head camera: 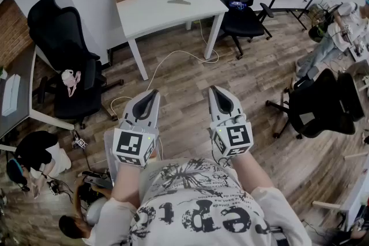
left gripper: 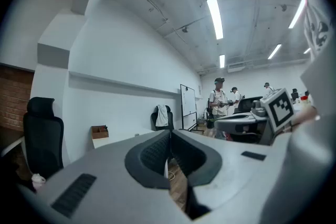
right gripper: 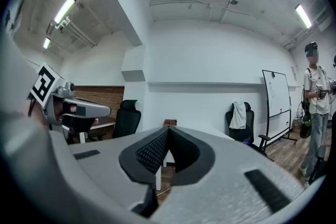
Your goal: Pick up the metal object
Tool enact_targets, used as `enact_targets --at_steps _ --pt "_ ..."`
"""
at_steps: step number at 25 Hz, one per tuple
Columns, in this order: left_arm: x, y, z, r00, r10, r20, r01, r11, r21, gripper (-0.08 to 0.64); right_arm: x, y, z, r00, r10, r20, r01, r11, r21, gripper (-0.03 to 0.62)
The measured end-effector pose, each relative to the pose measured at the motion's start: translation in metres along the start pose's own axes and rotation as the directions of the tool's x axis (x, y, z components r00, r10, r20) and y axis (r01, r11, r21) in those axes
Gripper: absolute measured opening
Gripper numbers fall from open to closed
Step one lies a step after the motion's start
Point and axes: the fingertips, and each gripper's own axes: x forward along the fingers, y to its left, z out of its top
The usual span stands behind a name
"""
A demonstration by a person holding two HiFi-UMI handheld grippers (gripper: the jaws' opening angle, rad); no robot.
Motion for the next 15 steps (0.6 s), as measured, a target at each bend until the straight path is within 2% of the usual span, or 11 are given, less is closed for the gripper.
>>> enact_targets --at_steps 9,15 --pt "0.004 0.008 0.003 1.000 -0.008 0.017 0.007 1.000 0.015 0.012 0.016 0.005 -0.001 1.000 0.008 -0.002 -0.008 1.000 0.002 -0.009" --pt "0.010 0.016 -0.004 1.000 -0.002 -0.001 0.002 1.000 -0.003 0.012 0.025 -0.001 -0.005 1.000 -0.007 -0.007 0.007 0.999 0.047 -0.009"
